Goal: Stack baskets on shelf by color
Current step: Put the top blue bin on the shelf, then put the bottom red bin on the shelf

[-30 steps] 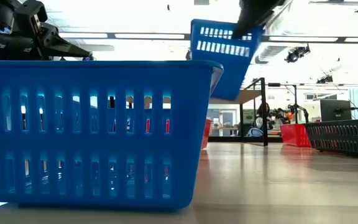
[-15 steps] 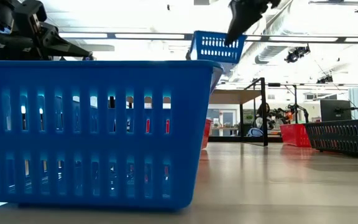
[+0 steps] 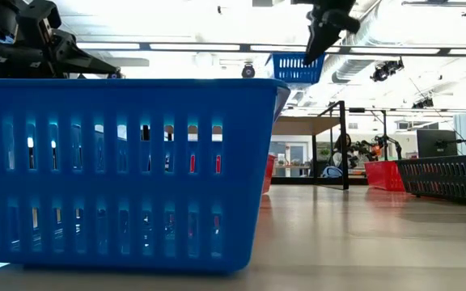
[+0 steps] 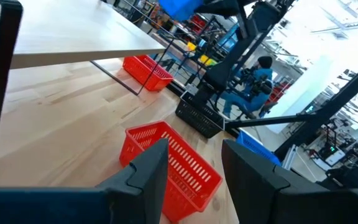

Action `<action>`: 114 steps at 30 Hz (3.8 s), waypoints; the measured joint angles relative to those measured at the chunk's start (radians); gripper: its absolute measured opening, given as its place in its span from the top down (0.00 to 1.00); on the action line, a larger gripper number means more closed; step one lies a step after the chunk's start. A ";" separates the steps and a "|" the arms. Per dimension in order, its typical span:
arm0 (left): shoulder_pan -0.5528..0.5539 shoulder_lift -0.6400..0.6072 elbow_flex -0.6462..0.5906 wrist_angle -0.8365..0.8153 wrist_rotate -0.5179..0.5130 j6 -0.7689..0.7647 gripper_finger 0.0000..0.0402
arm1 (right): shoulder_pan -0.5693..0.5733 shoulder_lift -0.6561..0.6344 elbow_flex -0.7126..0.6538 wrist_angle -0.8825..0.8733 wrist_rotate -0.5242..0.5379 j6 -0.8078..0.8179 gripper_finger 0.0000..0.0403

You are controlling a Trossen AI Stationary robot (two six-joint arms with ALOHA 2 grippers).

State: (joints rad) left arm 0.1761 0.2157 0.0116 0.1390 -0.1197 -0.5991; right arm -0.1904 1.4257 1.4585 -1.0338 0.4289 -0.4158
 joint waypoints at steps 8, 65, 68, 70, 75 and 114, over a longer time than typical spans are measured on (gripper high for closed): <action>0.000 0.000 0.000 0.000 -0.024 0.000 0.65 | -0.123 0.021 -0.001 0.011 -0.151 -0.030 1.00; 0.000 0.000 0.000 0.026 -0.025 -0.003 0.65 | -0.117 0.073 -0.001 -0.094 -0.137 0.093 0.83; 0.000 0.000 0.001 0.044 -0.024 -0.035 0.65 | -0.087 0.073 -0.001 -0.107 -0.059 0.136 0.83; 0.000 -0.001 0.002 0.049 -0.021 -0.051 0.65 | -0.069 0.073 -0.001 -0.107 -0.027 0.153 0.83; 0.000 0.000 0.008 0.043 0.021 -0.097 0.65 | -0.029 0.073 -0.001 -0.108 0.034 0.161 0.83; -0.286 0.467 0.769 -0.556 0.564 -0.201 0.65 | 0.098 0.073 0.000 -0.133 0.084 0.564 0.83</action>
State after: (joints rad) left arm -0.1097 0.6829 0.7808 -0.4173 0.4447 -0.8006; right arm -0.0926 1.4982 1.4590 -1.1671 0.5125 0.1478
